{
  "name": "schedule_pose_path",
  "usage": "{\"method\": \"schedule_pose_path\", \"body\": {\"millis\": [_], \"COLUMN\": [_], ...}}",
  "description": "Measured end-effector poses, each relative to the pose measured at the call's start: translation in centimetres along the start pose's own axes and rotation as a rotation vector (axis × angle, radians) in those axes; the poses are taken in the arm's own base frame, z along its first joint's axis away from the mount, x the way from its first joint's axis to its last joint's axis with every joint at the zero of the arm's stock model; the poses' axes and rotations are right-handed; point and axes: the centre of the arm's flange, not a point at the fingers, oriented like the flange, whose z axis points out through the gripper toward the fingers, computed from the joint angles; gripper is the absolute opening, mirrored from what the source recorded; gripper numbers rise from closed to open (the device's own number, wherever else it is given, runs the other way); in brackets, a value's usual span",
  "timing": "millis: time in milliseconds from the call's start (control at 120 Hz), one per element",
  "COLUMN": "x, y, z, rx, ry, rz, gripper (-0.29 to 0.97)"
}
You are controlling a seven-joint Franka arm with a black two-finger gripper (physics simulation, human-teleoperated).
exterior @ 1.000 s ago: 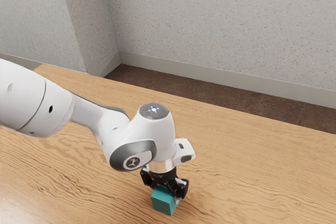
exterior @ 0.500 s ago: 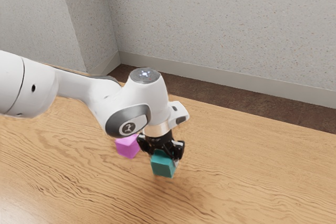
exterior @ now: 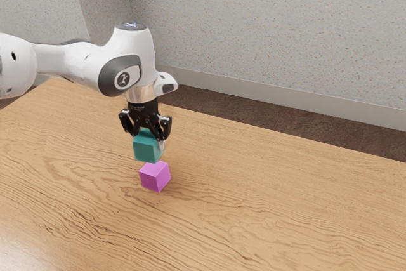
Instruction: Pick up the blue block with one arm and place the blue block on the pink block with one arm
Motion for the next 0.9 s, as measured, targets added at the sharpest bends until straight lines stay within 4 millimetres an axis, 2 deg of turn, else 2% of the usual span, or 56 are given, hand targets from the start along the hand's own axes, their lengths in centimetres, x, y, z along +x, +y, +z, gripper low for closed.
{"method": "schedule_pose_path", "body": {"millis": [117, 317, 558, 900], "x": [0.3, 1.5, 3.0, 3.6], "y": [-0.8, -0.7, -0.6, -1.2], "z": [2.2, 3.0, 4.4, 3.8], "rx": [0.001, -0.015, -0.059, -0.075], "ry": [-0.08, -0.101, -0.037, 0.024], "rz": [0.065, 0.174, 0.252, 0.275], "gripper": [0.36, 0.36, 0.37, 0.37]}}
